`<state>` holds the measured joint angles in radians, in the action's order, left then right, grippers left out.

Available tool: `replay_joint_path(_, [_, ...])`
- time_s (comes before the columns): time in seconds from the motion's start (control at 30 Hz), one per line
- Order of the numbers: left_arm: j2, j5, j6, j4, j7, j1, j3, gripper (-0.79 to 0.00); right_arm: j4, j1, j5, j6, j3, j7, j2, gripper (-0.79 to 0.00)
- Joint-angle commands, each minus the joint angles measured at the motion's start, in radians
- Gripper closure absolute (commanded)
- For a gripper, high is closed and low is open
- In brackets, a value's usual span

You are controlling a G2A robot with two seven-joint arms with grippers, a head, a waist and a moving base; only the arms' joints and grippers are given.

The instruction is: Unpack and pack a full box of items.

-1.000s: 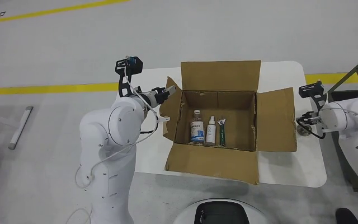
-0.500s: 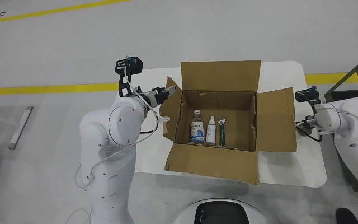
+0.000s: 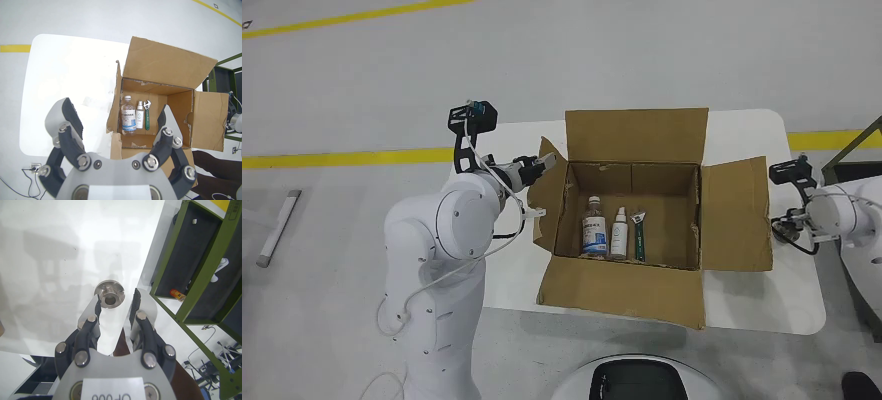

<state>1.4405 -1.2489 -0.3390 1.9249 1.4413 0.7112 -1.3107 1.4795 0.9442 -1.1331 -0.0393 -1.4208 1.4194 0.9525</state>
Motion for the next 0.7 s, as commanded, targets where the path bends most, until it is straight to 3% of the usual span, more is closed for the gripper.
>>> replay_joint_path(0.0, [0.0,0.0,0.0,0.0,0.0,0.0,0.0,-0.785,-0.001,0.007,0.007,0.002,-0.005,-0.001,0.0,-0.382])
replay_joint_path(0.3, [0.0,0.0,0.0,0.0,0.0,0.0,0.0,-0.785,-0.019,0.015,0.041,0.009,-0.011,-0.021,0.001,-0.397])
replay_joint_path(0.67, [0.0,0.0,0.0,0.0,0.0,0.0,0.0,-0.785,-0.075,-0.007,0.058,0.015,0.013,-0.042,0.006,-0.348])
